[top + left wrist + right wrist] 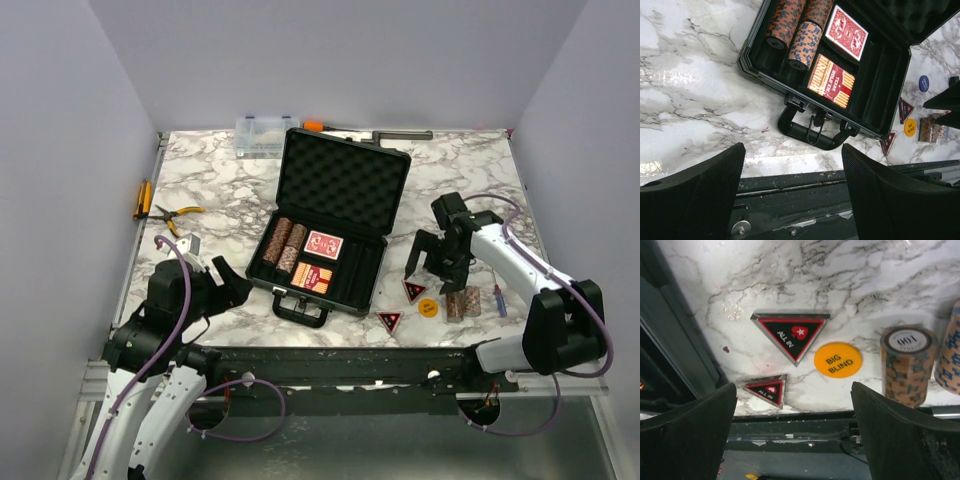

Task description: Pack up texas hold em set

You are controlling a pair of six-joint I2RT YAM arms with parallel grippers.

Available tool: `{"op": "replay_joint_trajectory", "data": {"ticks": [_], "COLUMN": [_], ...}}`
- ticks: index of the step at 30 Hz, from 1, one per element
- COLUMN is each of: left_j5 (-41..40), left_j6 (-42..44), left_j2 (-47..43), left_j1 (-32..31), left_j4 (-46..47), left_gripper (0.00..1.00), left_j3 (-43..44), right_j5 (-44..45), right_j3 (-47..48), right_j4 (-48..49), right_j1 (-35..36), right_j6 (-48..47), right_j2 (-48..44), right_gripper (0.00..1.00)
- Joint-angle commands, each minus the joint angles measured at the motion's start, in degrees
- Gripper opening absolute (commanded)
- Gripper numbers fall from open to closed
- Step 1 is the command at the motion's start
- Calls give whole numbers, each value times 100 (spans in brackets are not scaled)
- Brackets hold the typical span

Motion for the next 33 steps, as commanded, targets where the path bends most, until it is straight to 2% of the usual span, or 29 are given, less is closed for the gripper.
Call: {"op": "replay_joint_trajectory", "data": {"ticks": [1, 7, 18, 33], "left_j5": [-199, -197, -148, -161], "left_j6": [-75, -75, -58, -66], "left_j2": [-119, -98, -30, 8], "left_j1": [-14, -7, 20, 44], "left_j4": [73, 75, 103, 111], "left_gripper": [78, 78, 75, 71], "left_j3": [-38, -40, -49, -66], "right_j5": [305, 467, 1217, 1070], "right_j3": [148, 99, 57, -47], "right_j4": [392, 742, 929, 1063], "right_j1": [116, 164, 244, 458], "right_j6": [-113, 76, 1155, 1782], "right_j2": [396, 721, 1012, 1178], "right_gripper": [99, 99, 97, 94]}}
